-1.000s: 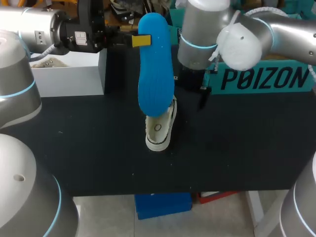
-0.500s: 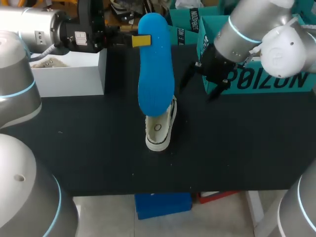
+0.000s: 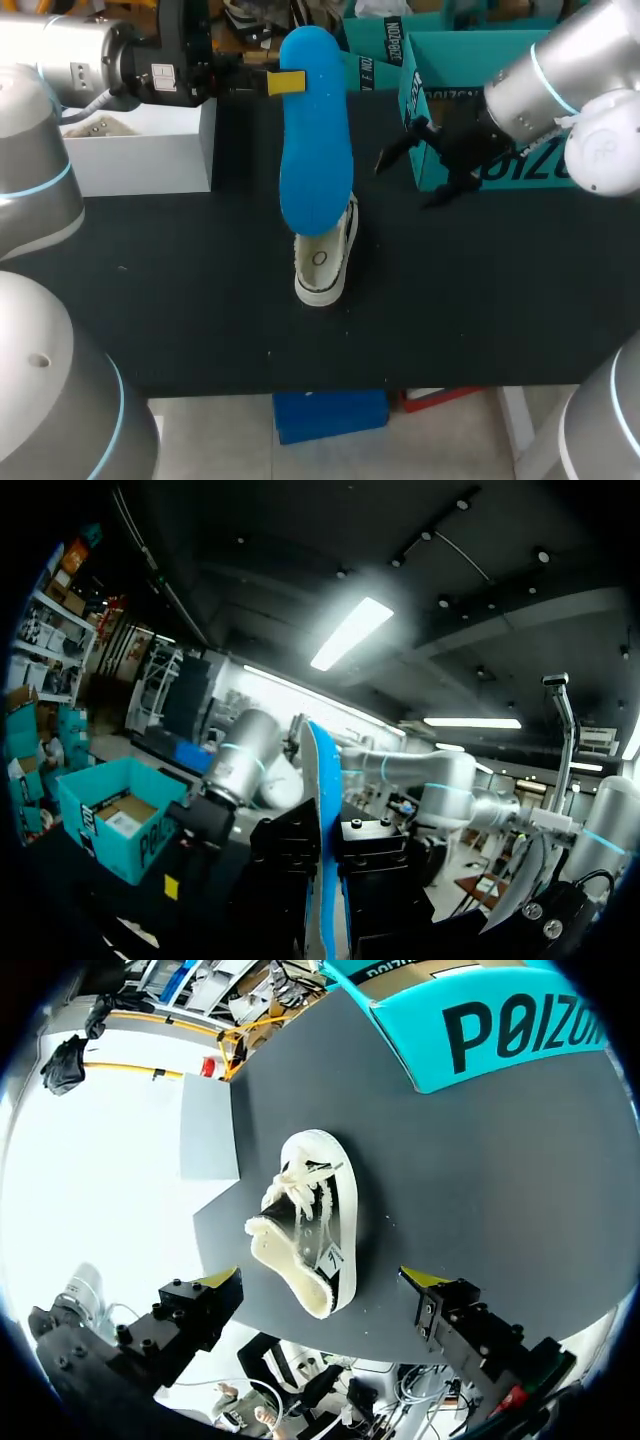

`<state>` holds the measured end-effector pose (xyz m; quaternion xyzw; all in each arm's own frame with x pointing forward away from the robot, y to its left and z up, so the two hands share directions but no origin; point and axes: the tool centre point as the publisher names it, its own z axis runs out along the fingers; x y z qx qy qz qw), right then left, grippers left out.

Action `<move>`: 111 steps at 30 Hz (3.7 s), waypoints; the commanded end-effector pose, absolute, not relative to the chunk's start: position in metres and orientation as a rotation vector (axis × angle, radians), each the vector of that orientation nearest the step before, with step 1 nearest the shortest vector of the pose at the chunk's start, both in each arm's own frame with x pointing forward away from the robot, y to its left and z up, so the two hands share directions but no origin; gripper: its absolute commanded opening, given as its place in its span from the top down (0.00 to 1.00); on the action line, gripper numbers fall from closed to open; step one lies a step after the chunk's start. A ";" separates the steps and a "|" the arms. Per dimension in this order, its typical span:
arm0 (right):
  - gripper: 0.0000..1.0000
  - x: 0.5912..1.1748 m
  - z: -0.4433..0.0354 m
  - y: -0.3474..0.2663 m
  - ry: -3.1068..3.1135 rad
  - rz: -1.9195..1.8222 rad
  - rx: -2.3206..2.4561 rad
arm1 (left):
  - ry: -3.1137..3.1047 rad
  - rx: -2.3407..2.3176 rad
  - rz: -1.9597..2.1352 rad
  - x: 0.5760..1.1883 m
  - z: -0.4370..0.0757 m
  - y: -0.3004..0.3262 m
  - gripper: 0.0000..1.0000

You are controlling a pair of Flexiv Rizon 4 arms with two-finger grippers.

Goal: Take the shoe out of the shoebox, open the shoe tongue, remove and reinsert the insole, then place the shoe into the shoebox

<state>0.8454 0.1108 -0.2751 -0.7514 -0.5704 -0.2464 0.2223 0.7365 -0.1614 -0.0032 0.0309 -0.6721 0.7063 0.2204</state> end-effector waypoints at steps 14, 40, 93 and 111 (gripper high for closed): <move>0.00 0.847 -0.271 0.110 -1.425 -0.888 -1.882 | -1.860 0.089 1.957 0.735 -0.004 -0.162 1.00; 0.00 0.842 -0.251 0.144 -1.271 -1.219 -1.542 | -1.860 0.089 1.957 0.735 -0.004 -0.162 1.00; 0.00 0.839 -0.265 0.154 -1.260 -1.285 -1.419 | -2.713 -1.385 2.065 0.718 -0.087 -0.162 1.00; 0.00 0.839 -0.265 0.154 -1.260 -1.285 -1.419 | -2.713 -1.385 2.065 0.718 -0.087 -0.162 1.00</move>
